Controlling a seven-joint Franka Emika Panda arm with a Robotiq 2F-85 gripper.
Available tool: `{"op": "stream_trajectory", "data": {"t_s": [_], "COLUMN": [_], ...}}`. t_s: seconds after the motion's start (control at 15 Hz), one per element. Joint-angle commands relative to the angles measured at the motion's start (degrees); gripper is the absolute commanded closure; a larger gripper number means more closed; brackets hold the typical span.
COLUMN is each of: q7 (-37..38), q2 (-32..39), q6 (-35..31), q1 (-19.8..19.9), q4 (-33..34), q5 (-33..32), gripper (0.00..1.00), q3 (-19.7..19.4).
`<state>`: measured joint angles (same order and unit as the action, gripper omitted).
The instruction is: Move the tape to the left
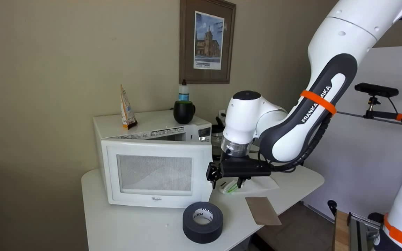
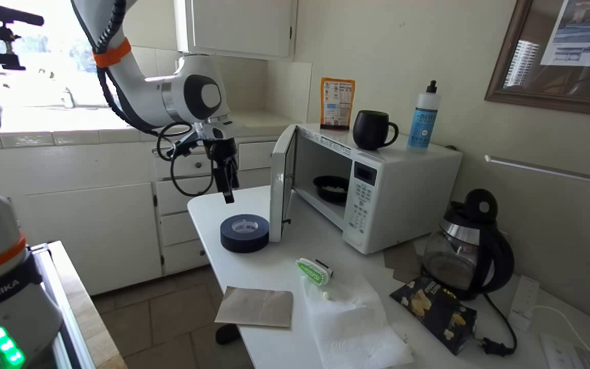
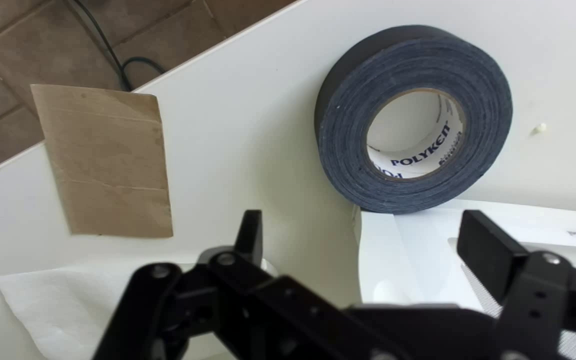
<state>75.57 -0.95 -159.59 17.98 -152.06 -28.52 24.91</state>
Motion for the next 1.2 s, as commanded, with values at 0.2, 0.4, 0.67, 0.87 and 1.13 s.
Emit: {"op": "stream_trajectory", "data": {"t_s": [0.2, 0.4, 0.67, 0.87, 1.13], "q7": [7.43, 12.47, 19.10, 19.94, 15.14], "q2": [11.04, 16.98, 23.33, 27.31, 29.48], "q6": [0.70, 2.64, 5.19, 7.51, 7.36], "q1": [-0.26, -2.33, -6.57, -8.92, -20.81], "q4": [7.57, 12.04, 17.55, 20.41, 21.91], "q5": [-6.28, -10.69, -16.81, -17.69, -11.17], "gripper": [0.00, 0.00, 0.00, 0.00, 0.00], "q3": [-1.50, -3.76, -7.32, -8.45, -19.52]}}
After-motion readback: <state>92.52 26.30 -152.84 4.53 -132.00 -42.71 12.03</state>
